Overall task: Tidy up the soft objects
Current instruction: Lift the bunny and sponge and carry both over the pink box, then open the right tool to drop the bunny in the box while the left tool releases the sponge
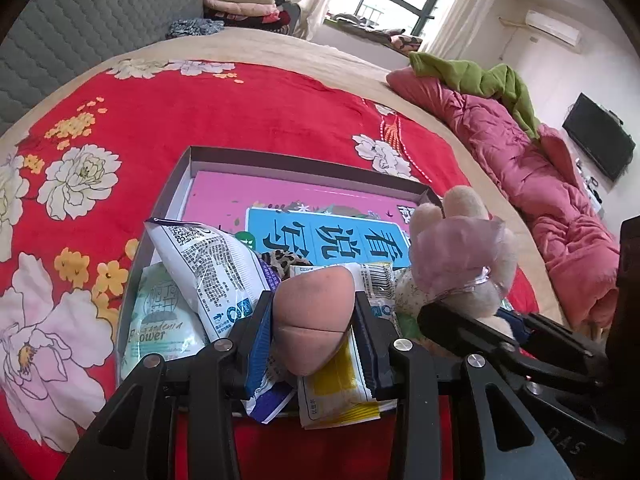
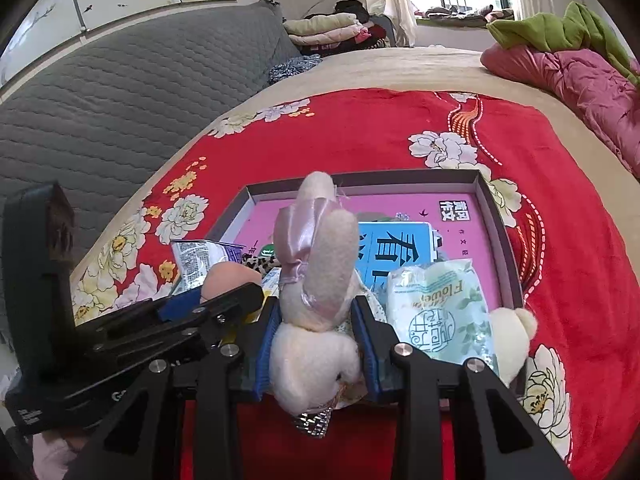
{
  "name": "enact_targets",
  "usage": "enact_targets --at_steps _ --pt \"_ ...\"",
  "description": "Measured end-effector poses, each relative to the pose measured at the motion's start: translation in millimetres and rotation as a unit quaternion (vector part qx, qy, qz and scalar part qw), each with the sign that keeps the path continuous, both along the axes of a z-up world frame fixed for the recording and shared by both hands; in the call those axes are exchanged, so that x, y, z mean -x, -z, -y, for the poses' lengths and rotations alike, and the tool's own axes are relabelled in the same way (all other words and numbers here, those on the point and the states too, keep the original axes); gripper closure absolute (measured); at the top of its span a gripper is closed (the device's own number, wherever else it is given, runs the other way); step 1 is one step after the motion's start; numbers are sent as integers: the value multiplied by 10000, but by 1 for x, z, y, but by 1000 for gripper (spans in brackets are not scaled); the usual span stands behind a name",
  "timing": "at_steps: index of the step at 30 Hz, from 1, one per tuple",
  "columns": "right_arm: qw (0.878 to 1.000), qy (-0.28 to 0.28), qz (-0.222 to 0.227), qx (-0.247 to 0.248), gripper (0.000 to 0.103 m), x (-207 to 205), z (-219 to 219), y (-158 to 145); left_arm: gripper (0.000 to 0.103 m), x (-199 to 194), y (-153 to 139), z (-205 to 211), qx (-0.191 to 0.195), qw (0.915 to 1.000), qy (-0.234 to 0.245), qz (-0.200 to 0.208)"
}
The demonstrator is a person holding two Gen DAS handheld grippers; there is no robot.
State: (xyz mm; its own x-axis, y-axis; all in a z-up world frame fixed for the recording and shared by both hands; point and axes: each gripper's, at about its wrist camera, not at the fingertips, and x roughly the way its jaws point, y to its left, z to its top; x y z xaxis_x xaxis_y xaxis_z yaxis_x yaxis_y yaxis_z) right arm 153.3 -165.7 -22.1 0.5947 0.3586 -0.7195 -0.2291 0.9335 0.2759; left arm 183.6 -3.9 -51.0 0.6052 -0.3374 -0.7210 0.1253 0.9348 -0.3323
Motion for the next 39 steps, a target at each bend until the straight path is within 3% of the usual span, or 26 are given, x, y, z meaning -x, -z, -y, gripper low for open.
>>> enact_targets --at_steps 12,17,21,23,28,39 --pt "9994 26 101 332 66 -3 -4 2 64 0 0 0 16 10000 22 -9" --pt "9956 -32 224 908 66 -2 -13 4 64 0 1 0 -36 10000 27 -10" --pt "9940 -10 346 1035 58 1 -12 -1 62 1 1 0 -37 10000 26 9" --pt "9933 1 422 1079 54 3 -11 -6 58 1 0 1 -59 10000 21 43" --pt "9957 203 396 816 41 8 5 -12 34 6 -8 -1 -66 9998 2 163" --pt "9953 519 624 521 40 27 30 -36 29 42 -45 -18 -276 9976 -318 543"
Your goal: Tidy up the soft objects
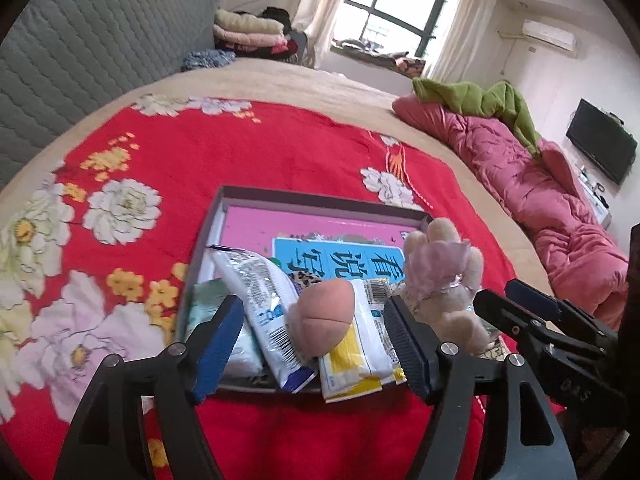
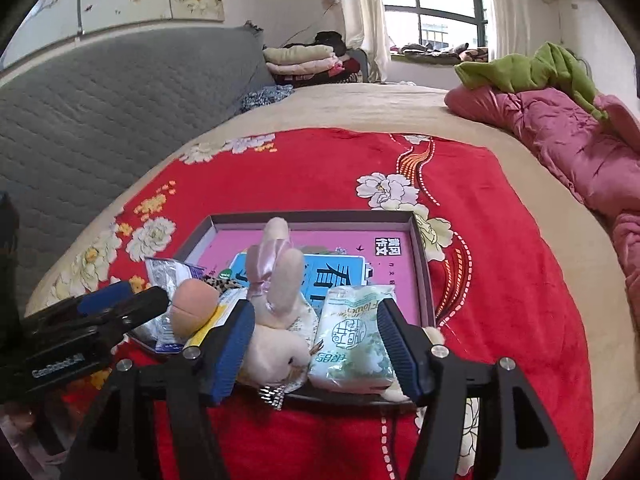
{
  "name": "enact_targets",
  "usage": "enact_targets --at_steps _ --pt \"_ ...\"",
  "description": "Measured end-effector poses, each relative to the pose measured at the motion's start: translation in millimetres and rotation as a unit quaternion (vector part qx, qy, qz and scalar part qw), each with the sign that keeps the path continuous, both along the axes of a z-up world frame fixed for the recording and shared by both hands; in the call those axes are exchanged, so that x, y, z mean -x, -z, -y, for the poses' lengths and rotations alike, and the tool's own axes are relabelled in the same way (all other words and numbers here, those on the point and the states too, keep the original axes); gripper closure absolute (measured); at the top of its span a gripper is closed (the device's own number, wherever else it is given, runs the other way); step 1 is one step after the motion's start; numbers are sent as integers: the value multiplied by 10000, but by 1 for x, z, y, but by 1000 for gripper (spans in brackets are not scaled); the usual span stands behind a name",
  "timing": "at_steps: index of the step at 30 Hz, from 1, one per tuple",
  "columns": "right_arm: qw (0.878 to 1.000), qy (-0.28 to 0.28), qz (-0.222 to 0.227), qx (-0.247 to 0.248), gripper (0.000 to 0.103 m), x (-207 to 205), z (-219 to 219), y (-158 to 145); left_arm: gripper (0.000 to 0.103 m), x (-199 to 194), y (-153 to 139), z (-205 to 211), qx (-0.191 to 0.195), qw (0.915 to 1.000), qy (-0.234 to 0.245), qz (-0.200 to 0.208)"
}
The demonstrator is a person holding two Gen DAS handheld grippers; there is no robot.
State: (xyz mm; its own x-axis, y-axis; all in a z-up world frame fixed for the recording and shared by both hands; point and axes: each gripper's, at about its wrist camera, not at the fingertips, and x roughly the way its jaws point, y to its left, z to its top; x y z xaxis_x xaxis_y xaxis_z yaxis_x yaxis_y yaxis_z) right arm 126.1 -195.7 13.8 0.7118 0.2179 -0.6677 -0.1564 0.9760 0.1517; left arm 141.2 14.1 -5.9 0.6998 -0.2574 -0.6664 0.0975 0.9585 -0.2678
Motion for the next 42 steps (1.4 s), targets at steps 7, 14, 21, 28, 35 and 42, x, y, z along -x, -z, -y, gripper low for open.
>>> enact_targets --at_steps 7,14,21,28,35,42 --pt "9993 -118 210 -283 35 30 0 -23 28 30 -24 -3 -214 9995 -162 173" --pt "9998 -44 186 -81 29 61 -2 -23 28 66 -41 -4 -467 9983 -291 194" --pt "9989 -56 201 409 28 96 -13 -10 28 98 -32 8 -1069 9936 -297 -201" --pt "9967 169 384 696 28 128 -26 -9 28 130 -15 15 -1146 9918 -369 -423" --pt "9961 347 389 709 28 136 -25 -10 28 140 -14 23 -1051 9930 -291 -463" --pt "9957 420 378 739 28 142 -22 -3 28 140 -11 24 -984 9936 -280 -476"
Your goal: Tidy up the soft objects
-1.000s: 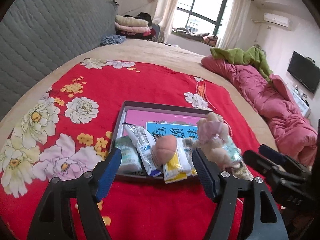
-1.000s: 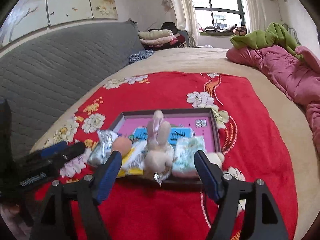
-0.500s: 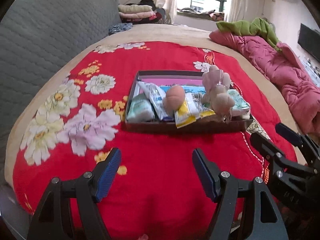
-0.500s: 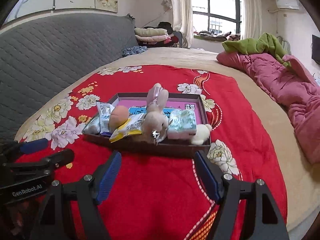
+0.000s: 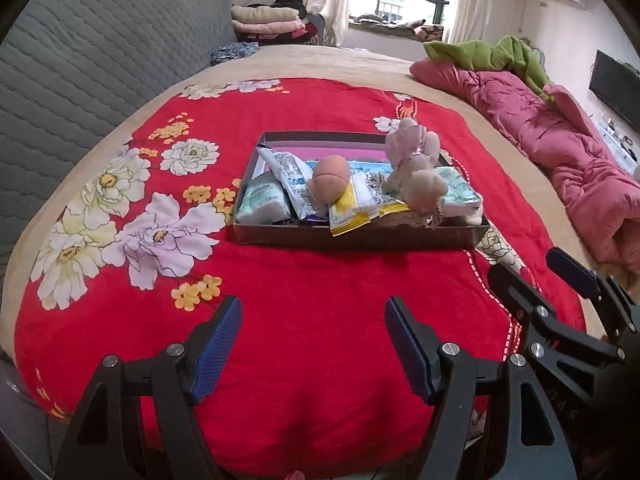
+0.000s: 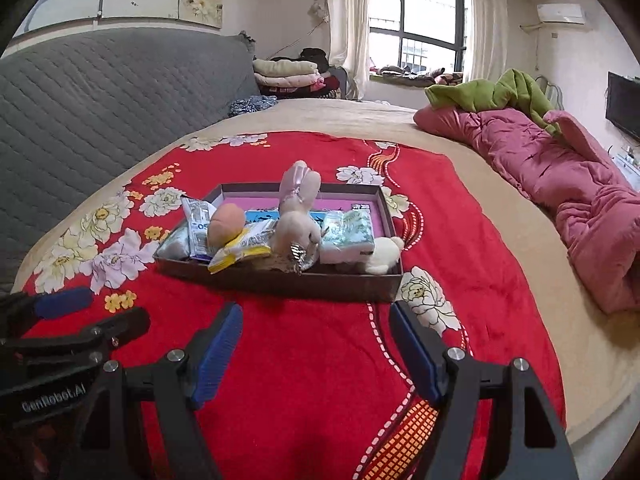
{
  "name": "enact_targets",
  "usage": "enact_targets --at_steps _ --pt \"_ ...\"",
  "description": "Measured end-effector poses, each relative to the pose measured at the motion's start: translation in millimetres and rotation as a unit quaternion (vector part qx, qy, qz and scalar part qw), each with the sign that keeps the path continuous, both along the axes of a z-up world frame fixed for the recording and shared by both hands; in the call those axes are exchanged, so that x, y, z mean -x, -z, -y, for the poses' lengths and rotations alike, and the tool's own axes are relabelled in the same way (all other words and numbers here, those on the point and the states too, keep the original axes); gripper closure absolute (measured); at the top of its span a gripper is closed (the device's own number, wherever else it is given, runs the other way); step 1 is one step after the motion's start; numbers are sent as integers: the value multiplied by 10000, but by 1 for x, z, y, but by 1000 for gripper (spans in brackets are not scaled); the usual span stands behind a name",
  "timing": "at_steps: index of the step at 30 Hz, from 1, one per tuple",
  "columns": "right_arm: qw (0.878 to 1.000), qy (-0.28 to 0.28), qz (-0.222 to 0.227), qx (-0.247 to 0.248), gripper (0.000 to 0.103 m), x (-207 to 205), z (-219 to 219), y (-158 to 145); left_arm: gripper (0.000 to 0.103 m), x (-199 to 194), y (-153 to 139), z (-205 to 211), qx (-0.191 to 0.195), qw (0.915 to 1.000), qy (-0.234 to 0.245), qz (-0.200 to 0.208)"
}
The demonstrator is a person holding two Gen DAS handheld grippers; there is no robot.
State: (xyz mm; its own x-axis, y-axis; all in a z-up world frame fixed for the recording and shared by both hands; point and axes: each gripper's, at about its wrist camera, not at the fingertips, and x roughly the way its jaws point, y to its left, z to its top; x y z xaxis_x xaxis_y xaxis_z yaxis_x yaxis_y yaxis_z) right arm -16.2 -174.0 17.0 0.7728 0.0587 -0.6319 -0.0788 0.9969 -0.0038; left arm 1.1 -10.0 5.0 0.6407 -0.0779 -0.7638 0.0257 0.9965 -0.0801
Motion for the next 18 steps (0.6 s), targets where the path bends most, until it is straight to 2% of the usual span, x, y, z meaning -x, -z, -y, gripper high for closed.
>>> enact_targets --at_steps 18 --pt "9993 63 -291 -214 28 -4 3 27 28 -8 18 -4 -18 9998 -113 -137"
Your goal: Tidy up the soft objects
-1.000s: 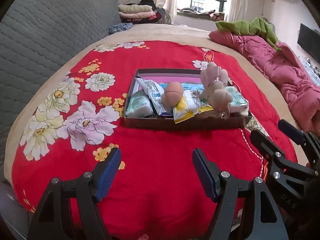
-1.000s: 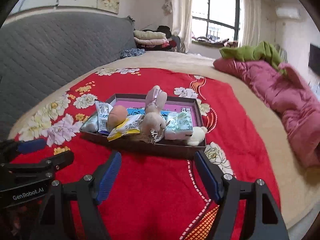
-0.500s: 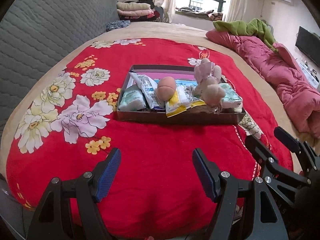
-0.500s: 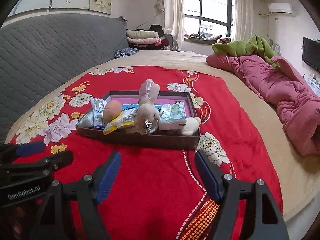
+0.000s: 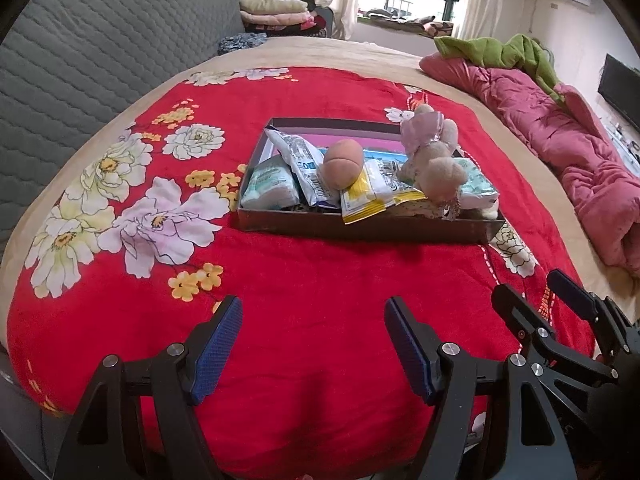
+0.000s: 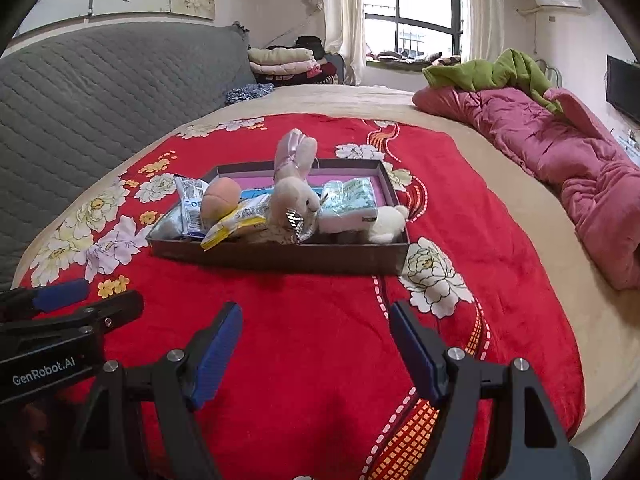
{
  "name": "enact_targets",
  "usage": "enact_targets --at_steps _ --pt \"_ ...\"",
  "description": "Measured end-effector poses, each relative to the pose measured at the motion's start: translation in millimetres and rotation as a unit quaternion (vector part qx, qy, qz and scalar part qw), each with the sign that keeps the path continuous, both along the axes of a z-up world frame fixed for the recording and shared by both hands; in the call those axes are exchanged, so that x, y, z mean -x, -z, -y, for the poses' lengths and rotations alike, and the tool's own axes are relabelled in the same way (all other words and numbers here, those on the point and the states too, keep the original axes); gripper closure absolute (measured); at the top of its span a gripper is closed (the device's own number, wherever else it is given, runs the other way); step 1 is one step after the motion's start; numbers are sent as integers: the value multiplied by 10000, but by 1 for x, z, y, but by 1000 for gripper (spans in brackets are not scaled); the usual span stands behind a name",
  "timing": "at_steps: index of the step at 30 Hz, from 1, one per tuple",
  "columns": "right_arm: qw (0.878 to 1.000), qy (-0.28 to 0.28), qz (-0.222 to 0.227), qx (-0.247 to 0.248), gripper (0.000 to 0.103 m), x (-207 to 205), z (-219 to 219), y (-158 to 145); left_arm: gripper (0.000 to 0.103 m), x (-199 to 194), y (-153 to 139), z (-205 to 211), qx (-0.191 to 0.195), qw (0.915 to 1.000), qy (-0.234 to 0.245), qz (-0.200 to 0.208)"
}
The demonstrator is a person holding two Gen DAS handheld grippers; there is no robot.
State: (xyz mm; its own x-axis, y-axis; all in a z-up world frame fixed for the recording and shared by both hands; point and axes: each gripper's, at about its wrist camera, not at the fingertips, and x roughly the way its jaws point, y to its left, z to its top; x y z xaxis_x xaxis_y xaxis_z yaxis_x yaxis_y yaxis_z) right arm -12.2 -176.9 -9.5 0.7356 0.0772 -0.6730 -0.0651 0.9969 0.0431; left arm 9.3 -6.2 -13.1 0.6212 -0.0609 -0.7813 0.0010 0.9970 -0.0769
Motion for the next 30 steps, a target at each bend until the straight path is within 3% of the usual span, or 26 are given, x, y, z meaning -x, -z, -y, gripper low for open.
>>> enact_targets --at_steps 30 --pt "9999 115 -45 28 28 -1 1 4 28 -1 4 1 -78 10000 30 -54"
